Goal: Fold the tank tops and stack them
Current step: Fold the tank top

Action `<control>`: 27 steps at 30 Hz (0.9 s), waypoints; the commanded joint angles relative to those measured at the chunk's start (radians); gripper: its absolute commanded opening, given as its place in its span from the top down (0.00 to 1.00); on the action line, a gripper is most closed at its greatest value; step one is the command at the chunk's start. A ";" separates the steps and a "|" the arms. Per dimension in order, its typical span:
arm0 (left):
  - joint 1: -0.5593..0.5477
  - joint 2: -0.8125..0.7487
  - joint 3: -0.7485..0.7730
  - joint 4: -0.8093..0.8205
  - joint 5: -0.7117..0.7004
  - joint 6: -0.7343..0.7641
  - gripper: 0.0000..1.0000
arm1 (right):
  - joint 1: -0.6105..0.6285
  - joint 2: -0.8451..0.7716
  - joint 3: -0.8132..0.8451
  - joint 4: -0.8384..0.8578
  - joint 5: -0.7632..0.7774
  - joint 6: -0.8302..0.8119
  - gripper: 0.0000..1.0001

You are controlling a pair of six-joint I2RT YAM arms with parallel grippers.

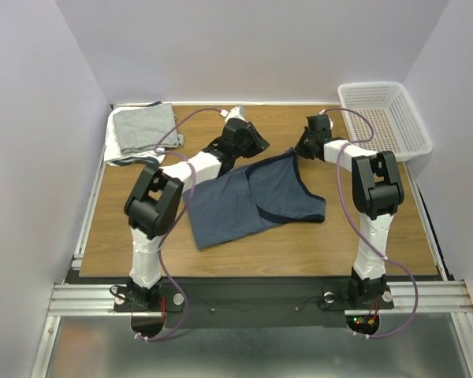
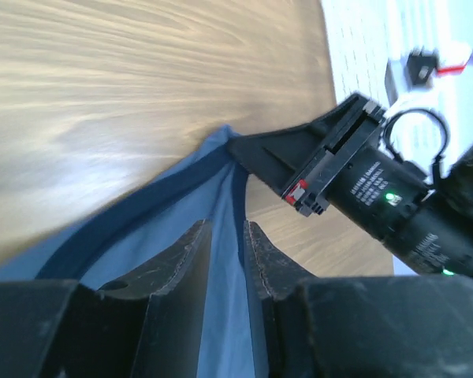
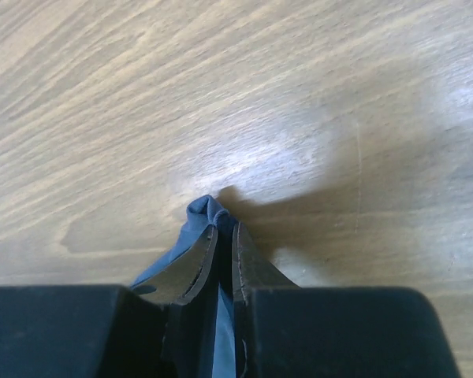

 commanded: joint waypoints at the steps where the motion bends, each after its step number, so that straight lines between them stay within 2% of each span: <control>1: 0.013 -0.171 -0.159 -0.128 -0.181 -0.076 0.68 | -0.022 0.027 0.045 0.071 0.041 -0.035 1.00; 5: 0.016 -0.298 -0.313 -0.255 -0.205 -0.147 0.71 | -0.045 0.042 0.055 0.080 0.018 -0.030 0.99; 9: 0.017 -0.398 -0.512 -0.266 -0.207 -0.240 0.72 | -0.059 0.047 0.060 0.084 0.006 -0.024 1.00; 13: 0.045 -0.411 -0.569 -0.303 -0.228 -0.234 0.72 | -0.059 0.042 0.051 0.086 0.003 -0.013 1.00; 19: 0.134 -0.286 -0.514 -0.336 -0.221 -0.181 0.74 | -0.059 0.034 0.040 0.088 0.000 0.001 0.98; 26: 0.194 -0.107 -0.257 -0.488 -0.432 -0.041 0.75 | -0.060 0.034 0.065 0.086 -0.014 0.005 0.86; 27: 0.198 -0.086 -0.228 -0.499 -0.443 -0.027 0.76 | -0.060 0.034 0.066 0.086 -0.022 0.007 0.80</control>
